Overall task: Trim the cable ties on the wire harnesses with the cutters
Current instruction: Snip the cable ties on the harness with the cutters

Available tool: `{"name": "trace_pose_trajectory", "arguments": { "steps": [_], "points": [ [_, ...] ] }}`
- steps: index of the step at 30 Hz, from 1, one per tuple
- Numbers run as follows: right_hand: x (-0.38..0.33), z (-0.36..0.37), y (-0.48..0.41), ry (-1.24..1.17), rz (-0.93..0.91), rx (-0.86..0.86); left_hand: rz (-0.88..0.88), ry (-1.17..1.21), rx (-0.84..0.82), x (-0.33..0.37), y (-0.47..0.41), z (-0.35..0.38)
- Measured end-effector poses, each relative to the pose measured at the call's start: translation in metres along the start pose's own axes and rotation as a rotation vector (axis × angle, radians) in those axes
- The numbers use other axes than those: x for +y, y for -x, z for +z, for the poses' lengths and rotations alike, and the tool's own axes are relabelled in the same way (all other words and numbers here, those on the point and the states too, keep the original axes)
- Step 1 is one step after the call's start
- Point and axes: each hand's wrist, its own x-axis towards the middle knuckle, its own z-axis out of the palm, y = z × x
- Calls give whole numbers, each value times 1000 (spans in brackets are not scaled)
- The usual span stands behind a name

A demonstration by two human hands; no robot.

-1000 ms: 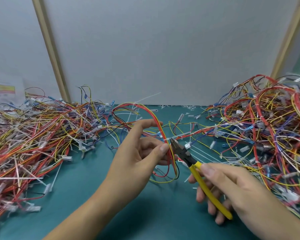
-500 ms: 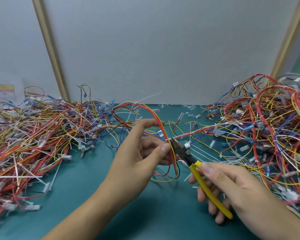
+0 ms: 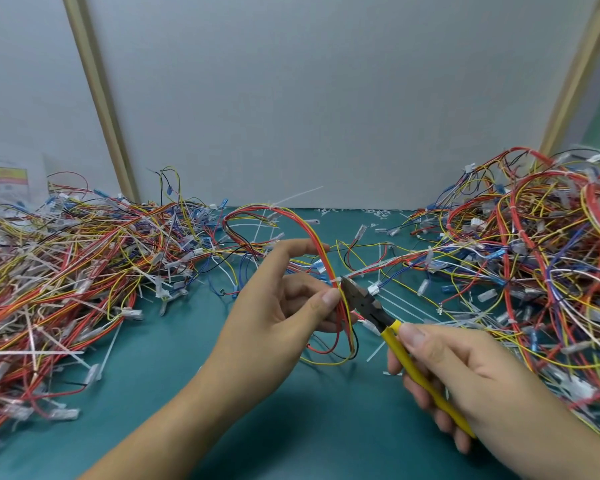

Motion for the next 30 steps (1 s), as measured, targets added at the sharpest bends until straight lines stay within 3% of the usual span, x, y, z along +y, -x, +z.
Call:
{"name": "trace_pose_trajectory", "arguments": {
  "steps": [7,15,21,26,30],
  "points": [
    [-3,-3,2,-58,-45,26,-29,0,19,2,0,2],
    [2,1,-1,-57,-60,22,-247,210,189,6,-6,0],
    [3,5,-1,-95,-47,17,-135,113,270,-3,-8,-7],
    [5,4,-2,-175,-75,33,-194,241,214,3,-8,-4],
    [4,2,-3,-293,-118,59,-292,328,57,5,-2,2]
  ]
}}
